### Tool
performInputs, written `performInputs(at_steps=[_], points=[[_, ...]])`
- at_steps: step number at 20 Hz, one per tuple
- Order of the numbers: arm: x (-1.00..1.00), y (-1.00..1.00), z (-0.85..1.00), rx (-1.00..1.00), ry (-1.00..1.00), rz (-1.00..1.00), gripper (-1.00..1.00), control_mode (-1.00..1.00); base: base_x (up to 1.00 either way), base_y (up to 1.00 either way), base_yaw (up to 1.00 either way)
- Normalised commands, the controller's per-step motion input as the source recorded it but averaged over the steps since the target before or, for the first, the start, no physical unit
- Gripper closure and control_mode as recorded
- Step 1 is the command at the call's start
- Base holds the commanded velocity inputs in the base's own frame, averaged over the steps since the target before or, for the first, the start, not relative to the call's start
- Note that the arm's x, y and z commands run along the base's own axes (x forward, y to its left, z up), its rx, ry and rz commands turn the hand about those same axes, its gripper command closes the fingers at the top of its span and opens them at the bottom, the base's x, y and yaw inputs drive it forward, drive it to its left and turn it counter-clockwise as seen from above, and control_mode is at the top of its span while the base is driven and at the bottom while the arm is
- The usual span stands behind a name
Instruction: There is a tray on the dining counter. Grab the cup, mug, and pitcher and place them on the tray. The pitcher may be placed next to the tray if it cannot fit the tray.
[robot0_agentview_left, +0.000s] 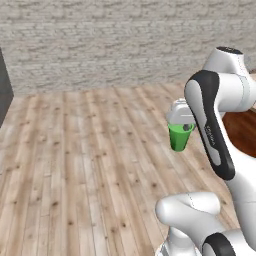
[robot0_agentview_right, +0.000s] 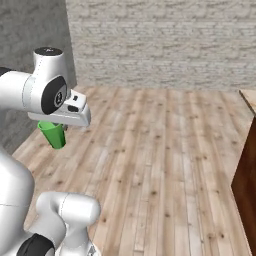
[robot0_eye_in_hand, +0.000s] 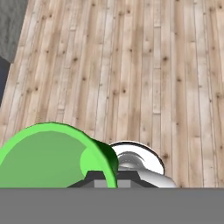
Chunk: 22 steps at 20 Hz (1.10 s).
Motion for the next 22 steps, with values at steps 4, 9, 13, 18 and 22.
performInputs(at_steps=[4,9,13,18,22], points=[[0.0,0.0,0.0,0.0,0.0,0.0,1.0,1.0,1.0,0.0,0.0],[0.0,0.0,0.0,0.0,0.0,0.0,1.0,1.0,1.0,0.0,0.0],[0.0,0.0,0.0,0.0,0.0,0.0,1.0,1.0,1.0,0.0,0.0],[0.0,0.0,0.0,0.0,0.0,0.0,1.0,1.0,1.0,0.01,-0.01],[0.0,0.0,0.0,0.0,0.0,0.0,1.0,1.0,1.0,0.11,-0.06]])
